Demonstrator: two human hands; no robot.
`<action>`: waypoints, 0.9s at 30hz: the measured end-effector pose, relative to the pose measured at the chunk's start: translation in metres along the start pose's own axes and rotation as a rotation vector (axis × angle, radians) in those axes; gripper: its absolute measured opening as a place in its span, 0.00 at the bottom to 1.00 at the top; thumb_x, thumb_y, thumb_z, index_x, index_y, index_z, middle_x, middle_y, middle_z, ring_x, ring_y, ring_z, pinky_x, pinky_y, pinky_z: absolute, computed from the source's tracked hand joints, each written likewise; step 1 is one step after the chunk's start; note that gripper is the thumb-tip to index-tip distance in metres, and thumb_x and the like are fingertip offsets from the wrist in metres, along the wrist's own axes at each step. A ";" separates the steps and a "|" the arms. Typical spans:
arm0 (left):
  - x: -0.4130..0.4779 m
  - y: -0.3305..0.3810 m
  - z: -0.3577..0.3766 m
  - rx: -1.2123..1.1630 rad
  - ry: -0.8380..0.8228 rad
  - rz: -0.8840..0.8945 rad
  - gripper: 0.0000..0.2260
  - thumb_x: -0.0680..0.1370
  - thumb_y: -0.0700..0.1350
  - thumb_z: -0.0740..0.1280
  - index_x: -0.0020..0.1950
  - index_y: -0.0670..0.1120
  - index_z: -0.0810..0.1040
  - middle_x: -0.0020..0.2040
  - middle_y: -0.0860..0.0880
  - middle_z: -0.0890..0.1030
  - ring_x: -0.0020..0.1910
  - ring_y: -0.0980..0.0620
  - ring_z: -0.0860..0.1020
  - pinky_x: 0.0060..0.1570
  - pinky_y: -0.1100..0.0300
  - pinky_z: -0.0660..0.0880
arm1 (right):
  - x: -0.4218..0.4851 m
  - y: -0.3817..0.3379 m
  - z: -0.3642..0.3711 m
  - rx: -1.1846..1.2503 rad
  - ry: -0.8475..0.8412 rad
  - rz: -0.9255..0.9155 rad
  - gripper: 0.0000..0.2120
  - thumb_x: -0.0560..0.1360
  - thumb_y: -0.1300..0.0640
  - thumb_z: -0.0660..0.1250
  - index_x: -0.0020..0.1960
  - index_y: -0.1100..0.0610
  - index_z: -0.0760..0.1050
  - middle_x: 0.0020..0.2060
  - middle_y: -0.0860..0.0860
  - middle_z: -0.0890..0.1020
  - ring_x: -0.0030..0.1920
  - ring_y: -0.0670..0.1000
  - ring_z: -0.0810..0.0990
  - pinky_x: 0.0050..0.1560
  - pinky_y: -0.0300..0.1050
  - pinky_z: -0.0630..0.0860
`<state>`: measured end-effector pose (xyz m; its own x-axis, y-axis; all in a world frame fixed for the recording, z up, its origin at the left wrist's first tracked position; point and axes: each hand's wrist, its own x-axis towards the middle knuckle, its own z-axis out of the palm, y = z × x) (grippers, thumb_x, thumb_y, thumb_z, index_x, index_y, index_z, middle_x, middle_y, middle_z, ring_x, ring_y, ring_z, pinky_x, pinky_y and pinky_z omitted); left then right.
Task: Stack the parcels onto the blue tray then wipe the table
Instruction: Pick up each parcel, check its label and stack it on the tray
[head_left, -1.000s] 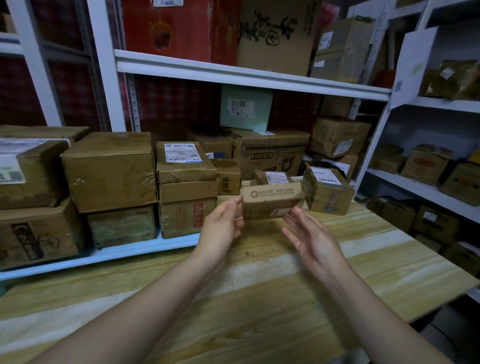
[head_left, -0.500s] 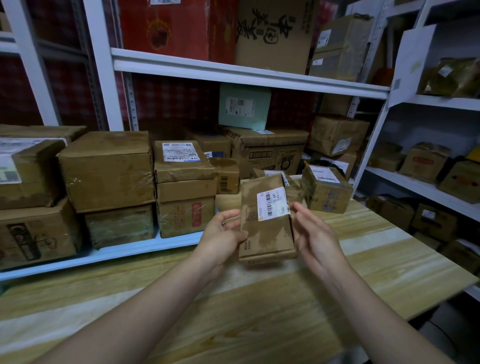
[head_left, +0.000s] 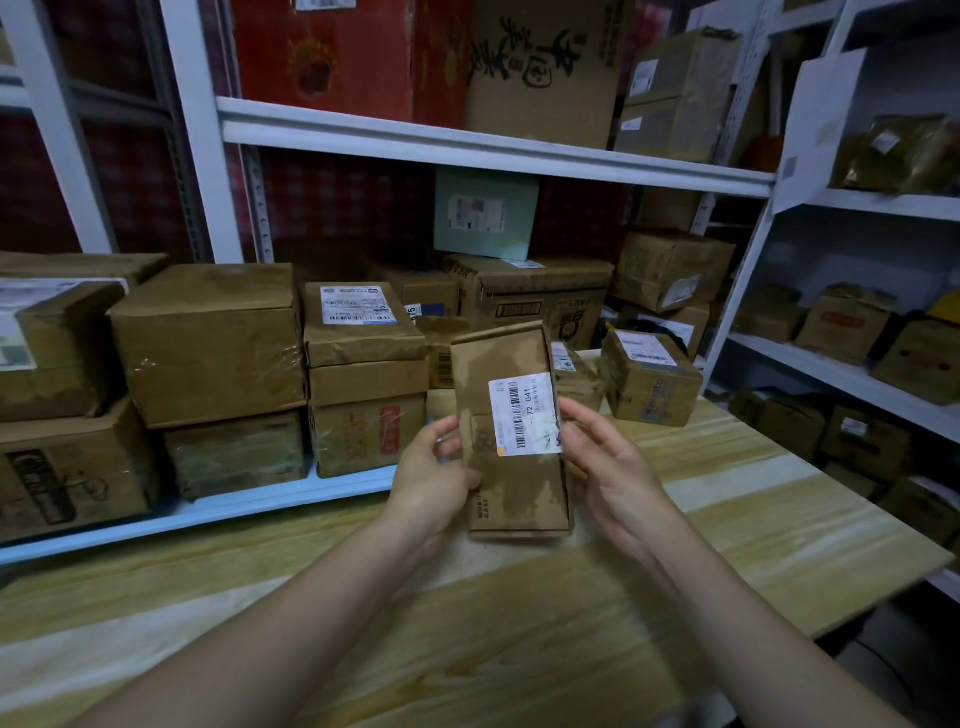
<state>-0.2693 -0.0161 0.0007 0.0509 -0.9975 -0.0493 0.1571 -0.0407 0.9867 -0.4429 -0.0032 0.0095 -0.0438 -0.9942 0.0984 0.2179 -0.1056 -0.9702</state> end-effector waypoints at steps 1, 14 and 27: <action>0.000 0.001 0.000 0.001 0.014 0.013 0.28 0.72 0.23 0.63 0.68 0.46 0.71 0.54 0.48 0.82 0.48 0.51 0.82 0.37 0.65 0.78 | 0.002 0.001 -0.001 -0.033 0.010 -0.011 0.21 0.72 0.59 0.72 0.65 0.55 0.77 0.56 0.54 0.85 0.53 0.48 0.84 0.52 0.45 0.80; -0.007 0.010 -0.001 -0.033 0.047 0.158 0.17 0.74 0.28 0.67 0.50 0.51 0.78 0.48 0.51 0.80 0.44 0.59 0.79 0.46 0.68 0.77 | 0.009 0.014 -0.010 -0.114 0.065 -0.046 0.20 0.77 0.69 0.66 0.69 0.61 0.74 0.48 0.53 0.86 0.43 0.42 0.84 0.42 0.33 0.78; -0.007 0.010 -0.004 0.010 0.052 0.148 0.20 0.69 0.25 0.70 0.46 0.51 0.79 0.47 0.53 0.82 0.59 0.49 0.78 0.60 0.58 0.74 | 0.005 0.012 -0.010 -0.160 0.025 -0.057 0.18 0.75 0.72 0.67 0.58 0.53 0.78 0.53 0.50 0.85 0.58 0.49 0.81 0.63 0.46 0.76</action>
<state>-0.2638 -0.0094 0.0099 0.1238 -0.9883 0.0889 0.1344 0.1055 0.9853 -0.4500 -0.0092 -0.0042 -0.0766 -0.9856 0.1507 0.0564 -0.1552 -0.9863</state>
